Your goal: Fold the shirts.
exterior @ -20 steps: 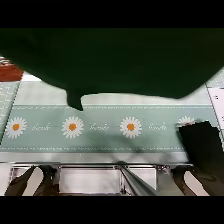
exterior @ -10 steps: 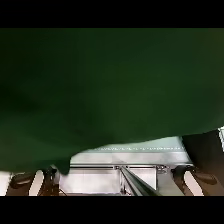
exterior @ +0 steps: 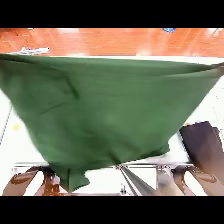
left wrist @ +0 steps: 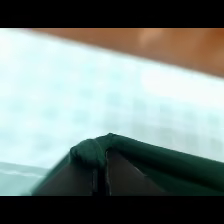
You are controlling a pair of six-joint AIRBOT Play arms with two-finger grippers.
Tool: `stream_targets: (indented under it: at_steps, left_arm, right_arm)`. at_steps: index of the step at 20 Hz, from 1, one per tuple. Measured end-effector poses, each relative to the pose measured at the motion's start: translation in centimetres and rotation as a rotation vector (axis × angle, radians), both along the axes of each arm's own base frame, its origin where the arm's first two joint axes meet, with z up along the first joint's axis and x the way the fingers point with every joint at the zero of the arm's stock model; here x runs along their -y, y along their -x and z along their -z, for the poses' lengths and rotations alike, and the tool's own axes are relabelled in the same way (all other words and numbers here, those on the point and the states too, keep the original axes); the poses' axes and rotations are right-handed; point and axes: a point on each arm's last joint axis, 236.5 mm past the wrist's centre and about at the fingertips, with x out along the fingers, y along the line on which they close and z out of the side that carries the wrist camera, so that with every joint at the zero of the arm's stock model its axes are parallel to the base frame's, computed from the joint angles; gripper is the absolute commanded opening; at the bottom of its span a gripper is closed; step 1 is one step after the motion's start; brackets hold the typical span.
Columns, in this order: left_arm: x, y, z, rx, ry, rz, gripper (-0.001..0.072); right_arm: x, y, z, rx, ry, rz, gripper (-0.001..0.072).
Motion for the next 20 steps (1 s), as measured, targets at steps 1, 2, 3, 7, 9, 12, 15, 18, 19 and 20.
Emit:
stream_targets:
  at_steps: [1,2,3,7,9,12,15,18,19,20]
  left_arm:
    - [0.0,-2.5,3.2,-0.059,0.038,0.003,0.0024]
    - [0.1,-4.9,6.1,-0.109,0.078,0.003,0.0024]
    - [0.1,-7.3,8.5,-0.138,0.116,-0.004,0.0024]
    - [0.2,-15.4,17.3,-0.262,0.243,-0.028,0.0024]
    - [0.3,-18.9,20.0,-0.289,0.292,-0.034,0.0024]
    - [0.6,-22.7,22.7,-0.326,0.351,-0.033,0.0024]
    - [1.3,-24.0,24.2,-0.387,0.385,0.0,0.0024]
    - [1.0,-23.4,24.0,-0.43,0.387,0.036,0.0024]
    - [0.6,-23.0,23.7,-0.439,0.381,0.051,0.0024]
    - [0.4,-21.9,23.6,-0.471,0.368,0.081,0.0024]
  right_arm:
    - [0.0,-1.8,2.5,-0.048,-0.014,-0.003,0.0024]
    - [0.1,-3.8,5.0,-0.093,-0.031,-0.003,0.0024]
    - [0.2,-5.7,7.4,-0.13,-0.049,0.001,0.0024]
    - [0.7,-13.4,15.9,-0.245,-0.112,0.029,0.0024]
    - [1.0,-16.8,18.8,-0.271,-0.132,0.039,0.0024]
    - [1.1,-20.6,21.6,-0.288,-0.172,0.058,0.0024]
    - [0.9,-22.5,23.4,-0.309,-0.205,0.063,0.0024]
    - [0.8,-22.3,23.8,-0.341,-0.214,0.04,0.0024]
    - [0.9,-21.8,23.6,-0.355,-0.213,0.026,0.0024]
    - [1.1,-21.1,23.5,-0.376,-0.208,0.008,0.0024]
